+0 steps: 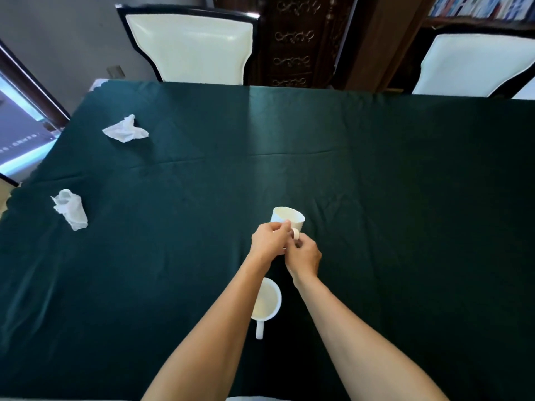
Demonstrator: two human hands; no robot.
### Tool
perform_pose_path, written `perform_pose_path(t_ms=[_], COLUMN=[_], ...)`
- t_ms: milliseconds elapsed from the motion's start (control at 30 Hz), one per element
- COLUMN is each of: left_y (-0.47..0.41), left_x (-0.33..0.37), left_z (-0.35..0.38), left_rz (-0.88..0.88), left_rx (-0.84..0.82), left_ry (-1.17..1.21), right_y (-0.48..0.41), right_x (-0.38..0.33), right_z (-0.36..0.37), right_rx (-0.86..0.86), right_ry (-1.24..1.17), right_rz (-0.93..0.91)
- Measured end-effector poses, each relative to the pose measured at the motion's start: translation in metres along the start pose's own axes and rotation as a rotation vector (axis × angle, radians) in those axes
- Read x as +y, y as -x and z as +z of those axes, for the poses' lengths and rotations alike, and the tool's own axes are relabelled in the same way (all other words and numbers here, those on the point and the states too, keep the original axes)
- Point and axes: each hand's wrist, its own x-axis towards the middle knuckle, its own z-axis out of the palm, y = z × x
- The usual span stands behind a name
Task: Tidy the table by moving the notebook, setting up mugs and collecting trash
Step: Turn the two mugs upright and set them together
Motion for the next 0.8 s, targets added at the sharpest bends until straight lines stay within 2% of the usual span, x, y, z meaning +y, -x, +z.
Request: perform_pose_path(t_ms=[200, 533, 700, 800], left_y=[0.039, 0.128, 0.152, 0.163], left_x=[-0.008, -0.09, -0.109, -0.112], left_z=[0.019, 0.066, 0.068, 0.067], left_rz=[-0.043, -0.003, 0.028, 0.072], left_rx=[0.104, 0.065, 0.078, 0.102], left_ry=[0.262, 0.315, 0.348, 0.286], right_y=[0.022, 0.085, 0.096, 0.1], right_x=[0.025, 0.111, 0.132, 0.137], right_z=[-0.056, -0.103, -0.101, -0.101], right_rx=[-0.148, -0.28, -0.345, -0.375], right_ry=[0.021, -0.198, -0.229, -0.198], right_rz=[-0.179, -0.121, -0.077, -0.07])
